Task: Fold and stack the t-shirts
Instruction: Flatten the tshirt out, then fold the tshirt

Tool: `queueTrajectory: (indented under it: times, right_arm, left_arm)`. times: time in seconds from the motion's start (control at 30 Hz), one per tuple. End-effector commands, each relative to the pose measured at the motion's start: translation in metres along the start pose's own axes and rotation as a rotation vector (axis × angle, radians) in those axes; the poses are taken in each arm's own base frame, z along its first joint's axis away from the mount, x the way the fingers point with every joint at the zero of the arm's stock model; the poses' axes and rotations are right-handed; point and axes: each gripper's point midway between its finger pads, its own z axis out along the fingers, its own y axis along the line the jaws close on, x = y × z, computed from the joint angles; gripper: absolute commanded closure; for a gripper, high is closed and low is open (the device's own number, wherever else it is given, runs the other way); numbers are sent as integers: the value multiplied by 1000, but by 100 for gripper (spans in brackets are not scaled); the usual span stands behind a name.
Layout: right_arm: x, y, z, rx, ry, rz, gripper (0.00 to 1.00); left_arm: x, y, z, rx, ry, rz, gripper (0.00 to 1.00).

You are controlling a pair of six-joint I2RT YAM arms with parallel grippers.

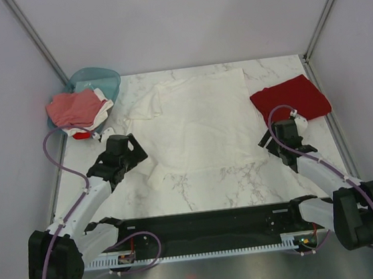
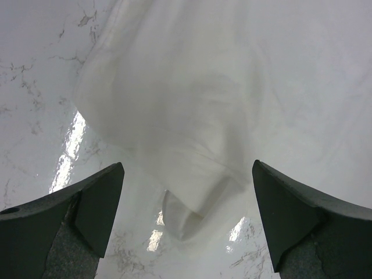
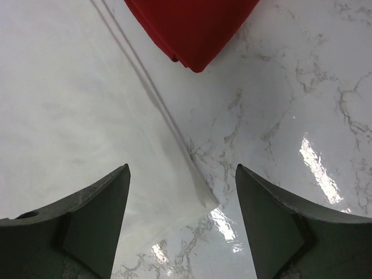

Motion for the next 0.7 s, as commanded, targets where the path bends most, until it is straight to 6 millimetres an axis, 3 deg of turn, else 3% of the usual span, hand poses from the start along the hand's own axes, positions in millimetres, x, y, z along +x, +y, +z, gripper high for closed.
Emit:
queueTrajectory:
  times: [0.0,0.47,0.67]
  right_arm:
    - [6,-3,-3,1,14,34,19]
    - [41,-1,6,-32,147,54,41]
    - [37,-1,4,-36,119,53,62]
  left_arm:
    - [-11,-6,1,10,-45,-50,0]
    - [-9,-4,-1,5,-43,-75,0]
    - [-11,0,-2,-17,-49,-78,0]
